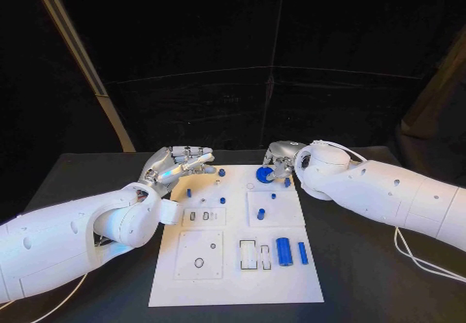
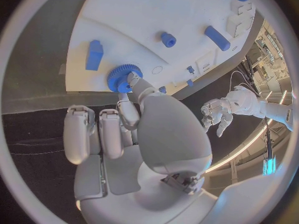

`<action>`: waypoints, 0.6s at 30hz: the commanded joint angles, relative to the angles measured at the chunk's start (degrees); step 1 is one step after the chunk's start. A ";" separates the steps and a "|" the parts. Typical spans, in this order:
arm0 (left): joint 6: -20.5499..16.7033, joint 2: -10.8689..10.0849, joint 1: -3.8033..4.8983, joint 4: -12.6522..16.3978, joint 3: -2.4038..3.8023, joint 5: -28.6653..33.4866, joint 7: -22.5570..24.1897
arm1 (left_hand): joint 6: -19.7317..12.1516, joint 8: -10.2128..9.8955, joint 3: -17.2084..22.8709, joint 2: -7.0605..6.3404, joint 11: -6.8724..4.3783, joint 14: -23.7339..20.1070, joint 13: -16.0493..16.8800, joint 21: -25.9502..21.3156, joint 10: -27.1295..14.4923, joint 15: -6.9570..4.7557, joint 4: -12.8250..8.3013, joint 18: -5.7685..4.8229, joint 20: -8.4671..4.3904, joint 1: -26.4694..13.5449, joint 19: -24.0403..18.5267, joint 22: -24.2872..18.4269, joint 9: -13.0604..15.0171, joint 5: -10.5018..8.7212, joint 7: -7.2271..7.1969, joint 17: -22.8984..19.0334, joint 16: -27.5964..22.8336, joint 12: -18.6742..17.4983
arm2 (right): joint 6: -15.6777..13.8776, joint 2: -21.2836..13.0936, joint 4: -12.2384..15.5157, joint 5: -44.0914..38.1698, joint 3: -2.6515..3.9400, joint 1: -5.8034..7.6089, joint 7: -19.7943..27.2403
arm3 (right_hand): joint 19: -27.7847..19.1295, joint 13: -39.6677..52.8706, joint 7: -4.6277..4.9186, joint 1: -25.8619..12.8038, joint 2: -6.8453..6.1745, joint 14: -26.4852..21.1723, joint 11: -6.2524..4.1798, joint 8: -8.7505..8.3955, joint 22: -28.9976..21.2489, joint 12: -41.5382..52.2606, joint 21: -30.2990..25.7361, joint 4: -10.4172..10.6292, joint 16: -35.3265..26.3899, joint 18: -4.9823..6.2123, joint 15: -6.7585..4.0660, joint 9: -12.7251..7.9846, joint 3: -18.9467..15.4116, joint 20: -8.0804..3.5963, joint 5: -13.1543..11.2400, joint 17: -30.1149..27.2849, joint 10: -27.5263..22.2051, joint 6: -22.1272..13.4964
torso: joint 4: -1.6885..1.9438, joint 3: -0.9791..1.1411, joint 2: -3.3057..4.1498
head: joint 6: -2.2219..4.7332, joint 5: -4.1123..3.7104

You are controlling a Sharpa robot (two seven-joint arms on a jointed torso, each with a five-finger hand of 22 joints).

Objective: Assemble the parts on the task board

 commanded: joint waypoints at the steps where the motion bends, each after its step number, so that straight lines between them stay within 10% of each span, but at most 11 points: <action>1: 0.92 -0.10 0.08 0.07 0.05 -0.25 -0.03 | 0.09 -0.23 -0.08 0.69 0.26 0.04 -0.08 -0.29 0.10 0.39 -0.37 0.74 0.16 0.13 0.31 -0.06 -0.09 0.07 0.09 0.07 -0.38 -0.34 | -4.74 -0.29 1.30 -2.71 -0.09 -0.09 -0.97 | 0.24 0.31 -1.13 -2.11 0.49 3.52 -0.17 0.53 3.35 0.39 0.27 0.30 0.34 -0.52 -0.45 0.15 0.95 -0.28 1.17 2.13 0.32 3.35 | 0.00 -0.03 -0.02 | 0.01 -0.03; 10: 1.09 -0.48 0.09 0.23 0.05 -0.25 -0.25 | 0.07 -0.42 0.10 0.93 0.27 0.01 -0.09 -0.38 0.10 0.39 -0.75 0.75 0.16 0.39 0.31 -0.15 -0.09 0.07 0.09 0.11 -0.62 -0.58 | -12.95 -1.37 7.91 -1.50 -0.07 -0.15 -3.02 | 0.47 -0.38 -1.27 -8.26 -1.45 3.46 -0.25 -0.37 3.71 -1.02 0.40 3.36 0.10 -0.58 -0.56 -0.05 1.41 -0.34 5.72 1.82 0.24 3.35 | 0.07 -0.14 -0.07 | 0.21 0.32; 18: 0.56 -0.91 0.11 0.14 0.06 -0.25 -0.14 | 0.09 -0.50 0.21 1.06 0.26 0.01 -0.09 -0.43 0.14 0.39 -0.92 0.75 0.16 0.50 0.31 -0.19 -0.09 0.07 0.08 0.13 -0.74 -0.67 | -13.08 1.94 8.35 -1.30 -0.05 -0.15 -3.54 | 0.54 -0.43 -1.21 -8.79 -1.82 3.45 -0.23 -0.66 3.83 -1.29 0.44 3.59 0.05 -0.61 -0.56 -0.07 2.07 -0.37 6.50 1.76 0.23 3.22 | 0.22 -0.04 0.07 | 0.36 1.05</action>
